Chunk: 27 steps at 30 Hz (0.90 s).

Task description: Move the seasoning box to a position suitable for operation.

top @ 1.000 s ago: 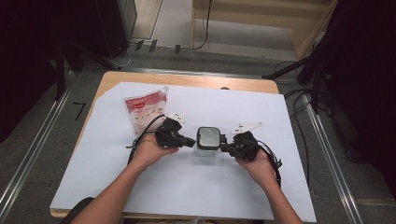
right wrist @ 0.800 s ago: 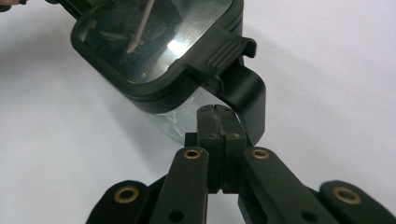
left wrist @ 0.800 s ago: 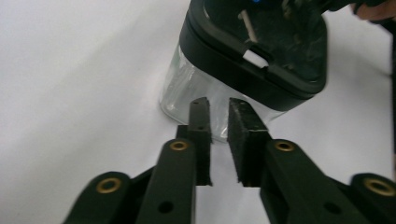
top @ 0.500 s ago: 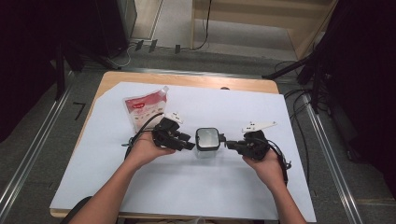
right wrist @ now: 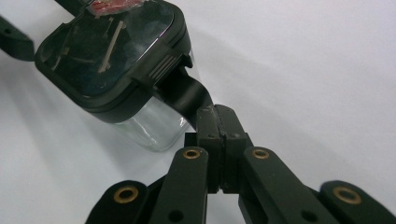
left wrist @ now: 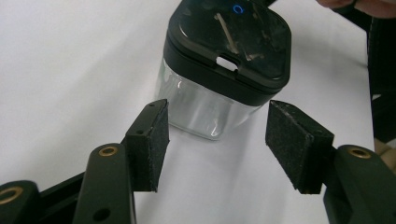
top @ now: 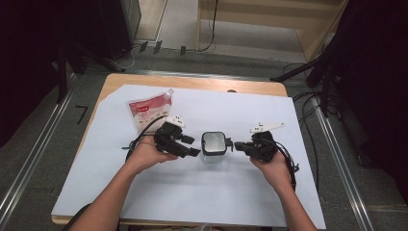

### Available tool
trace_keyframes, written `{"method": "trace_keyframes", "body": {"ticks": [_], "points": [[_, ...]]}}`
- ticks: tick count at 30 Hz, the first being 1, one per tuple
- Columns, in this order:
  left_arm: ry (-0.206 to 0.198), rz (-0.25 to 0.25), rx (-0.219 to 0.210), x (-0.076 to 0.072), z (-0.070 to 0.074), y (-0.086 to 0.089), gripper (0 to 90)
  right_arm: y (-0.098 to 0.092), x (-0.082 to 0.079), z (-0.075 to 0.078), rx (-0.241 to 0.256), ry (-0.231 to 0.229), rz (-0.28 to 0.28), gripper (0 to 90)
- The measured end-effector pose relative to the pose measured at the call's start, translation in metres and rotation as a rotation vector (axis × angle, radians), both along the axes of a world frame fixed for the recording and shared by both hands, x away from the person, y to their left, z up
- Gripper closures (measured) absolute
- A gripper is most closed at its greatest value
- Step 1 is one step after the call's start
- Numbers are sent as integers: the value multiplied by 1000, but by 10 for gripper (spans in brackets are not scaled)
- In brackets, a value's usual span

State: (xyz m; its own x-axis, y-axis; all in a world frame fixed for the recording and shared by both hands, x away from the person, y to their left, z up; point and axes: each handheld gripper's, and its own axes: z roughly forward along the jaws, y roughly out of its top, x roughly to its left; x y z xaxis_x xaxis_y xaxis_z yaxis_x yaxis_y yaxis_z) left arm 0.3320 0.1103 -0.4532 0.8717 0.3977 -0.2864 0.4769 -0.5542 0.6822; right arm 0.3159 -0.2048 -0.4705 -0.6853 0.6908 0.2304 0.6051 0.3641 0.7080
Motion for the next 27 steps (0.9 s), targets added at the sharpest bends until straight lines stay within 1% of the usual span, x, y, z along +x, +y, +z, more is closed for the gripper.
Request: {"method": "trace_keyframes", "body": {"ticks": [1,2,4,5,6,7,8,9,10,11,12,13,14,15,19,21,22,24,27], "points": [[-7,-7,1,1,1,-1,373,1,1,0,-3,6,-3,900],[3,-16,-20,1,2,-1,325,2,2,-1,-3,4,-1,900],[-10,-20,-40,1,3,-1,247,3,3,-2,-13,-3,2,900],[-21,-22,-35,2,3,0,219,3,3,-2,-13,0,0,900],[-17,-19,-36,3,3,0,193,3,4,-2,-11,3,1,900],[-1,-4,-28,5,2,0,182,3,4,-2,-10,3,1,900],[22,0,-31,6,2,0,171,4,4,-2,-12,4,-2,900],[35,-13,-41,8,1,-1,144,4,4,-2,-14,5,-5,900],[41,-18,-33,9,2,-2,116,4,5,-2,-14,2,-4,900],[32,-14,-23,10,3,-5,109,4,5,-2,-16,4,-4,900],[26,-22,-20,10,3,-6,98,4,5,-2,-16,4,-4,900],[25,-33,-29,11,4,-9,95,4,6,-3,-16,4,-3,900],[12,-41,-28,11,4,-11,87,4,6,-2,-17,7,-6,900],[2,-57,-16,11,3,-12,86,4,6,-2,-16,7,-6,900],[-29,-67,50,10,-2,-18,85,4,6,-3,-17,7,-7,900],[-40,-69,47,11,-4,-21,85,4,6,-3,-16,8,-8,900],[-32,-72,36,11,-5,-22,85,4,6,-3,-16,8,-8,900],[-36,-82,35,13,-6,-25,85,5,6,-3,-17,8,-12,900],[-29,-92,47,14,-12,-30,86,5,6,-4,-14,10,-17,900]]}}
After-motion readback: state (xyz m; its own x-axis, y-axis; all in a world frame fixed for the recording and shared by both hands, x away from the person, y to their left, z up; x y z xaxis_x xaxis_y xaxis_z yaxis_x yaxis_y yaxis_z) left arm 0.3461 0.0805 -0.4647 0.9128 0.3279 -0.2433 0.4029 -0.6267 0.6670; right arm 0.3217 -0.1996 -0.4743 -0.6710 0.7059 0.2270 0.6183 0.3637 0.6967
